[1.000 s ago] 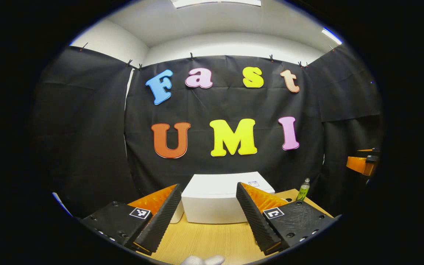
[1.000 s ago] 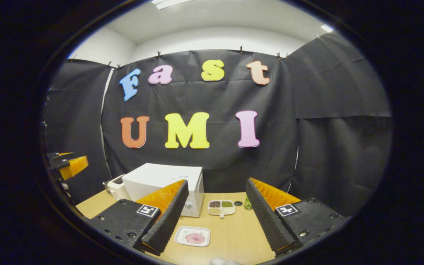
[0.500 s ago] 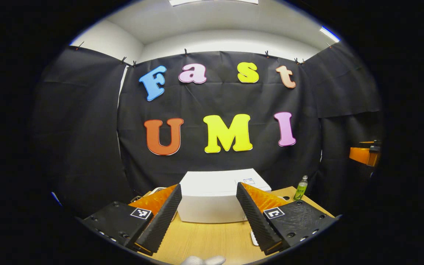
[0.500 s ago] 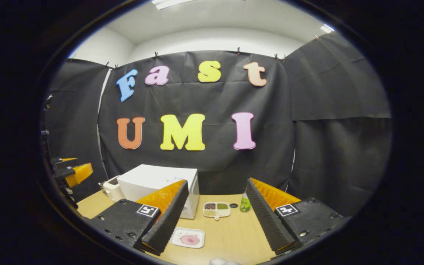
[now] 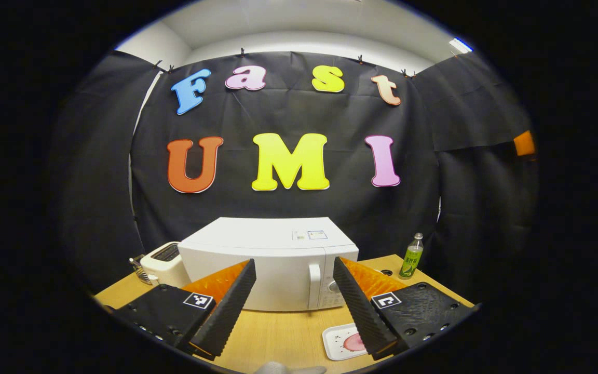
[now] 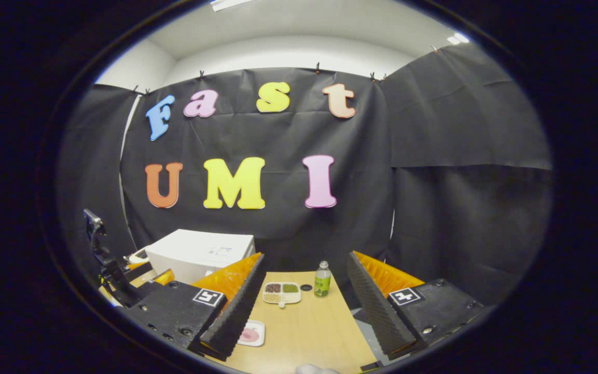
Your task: Open the microwave oven with the left hand, put the food in, and close the microwave oven.
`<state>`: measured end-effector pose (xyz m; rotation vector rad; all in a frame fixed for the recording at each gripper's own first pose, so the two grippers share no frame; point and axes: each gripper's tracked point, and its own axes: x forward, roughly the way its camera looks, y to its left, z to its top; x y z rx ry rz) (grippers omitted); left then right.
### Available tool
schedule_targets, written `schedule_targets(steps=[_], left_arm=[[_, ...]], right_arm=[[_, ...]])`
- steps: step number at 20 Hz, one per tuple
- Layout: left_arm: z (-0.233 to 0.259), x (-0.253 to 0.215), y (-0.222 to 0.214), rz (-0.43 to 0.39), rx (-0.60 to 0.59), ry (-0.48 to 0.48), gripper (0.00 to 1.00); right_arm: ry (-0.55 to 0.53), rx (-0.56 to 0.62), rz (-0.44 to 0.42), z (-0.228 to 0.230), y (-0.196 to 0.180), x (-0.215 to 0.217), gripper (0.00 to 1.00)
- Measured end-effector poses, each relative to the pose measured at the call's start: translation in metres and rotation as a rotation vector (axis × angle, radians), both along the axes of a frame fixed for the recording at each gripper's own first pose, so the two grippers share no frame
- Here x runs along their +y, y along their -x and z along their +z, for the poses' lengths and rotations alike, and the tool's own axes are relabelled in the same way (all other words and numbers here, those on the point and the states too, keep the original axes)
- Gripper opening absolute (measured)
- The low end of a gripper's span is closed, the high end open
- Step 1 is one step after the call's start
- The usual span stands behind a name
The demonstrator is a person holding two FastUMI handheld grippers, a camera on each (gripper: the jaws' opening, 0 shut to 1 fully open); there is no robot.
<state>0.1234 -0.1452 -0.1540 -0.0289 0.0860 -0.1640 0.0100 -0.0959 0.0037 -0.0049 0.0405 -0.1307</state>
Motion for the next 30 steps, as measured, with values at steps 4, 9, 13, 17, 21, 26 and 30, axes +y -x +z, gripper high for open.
schedule_targets(steps=[4, 9, 13, 17, 21, 26, 30], left_arm=[[-0.055, -0.031, -0.048, -0.023, 0.052, 0.006, 0.95], [-0.103, -0.045, -0.105, 0.012, 0.075, -0.02, 0.95], [-0.121, -0.051, -0.134, 0.016, 0.082, -0.016, 0.88], [-0.125, -0.053, -0.138, 0.02, 0.071, -0.041, 0.64], [-0.13, -0.052, -0.133, 0.01, 0.071, -0.05, 0.24], [-0.128, -0.054, -0.13, -0.007, 0.081, -0.053, 0.09], [-0.129, -0.052, -0.116, -0.047, 0.092, -0.067, 0.09]], right_arm=[[0.054, 0.043, -0.051, -0.007, 0.001, -0.024, 1.0], [0.046, 0.088, -0.074, -0.023, -0.006, -0.039, 1.0], [0.032, 0.143, -0.112, -0.045, -0.004, -0.053, 0.92], [0.014, 0.153, -0.129, -0.047, -0.004, -0.058, 0.92], [0.016, 0.154, -0.114, -0.047, -0.009, -0.049, 1.0], [0.007, 0.16, -0.097, -0.044, -0.011, -0.036, 0.92], [0.019, 0.15, -0.104, -0.04, -0.006, -0.034, 0.92]])
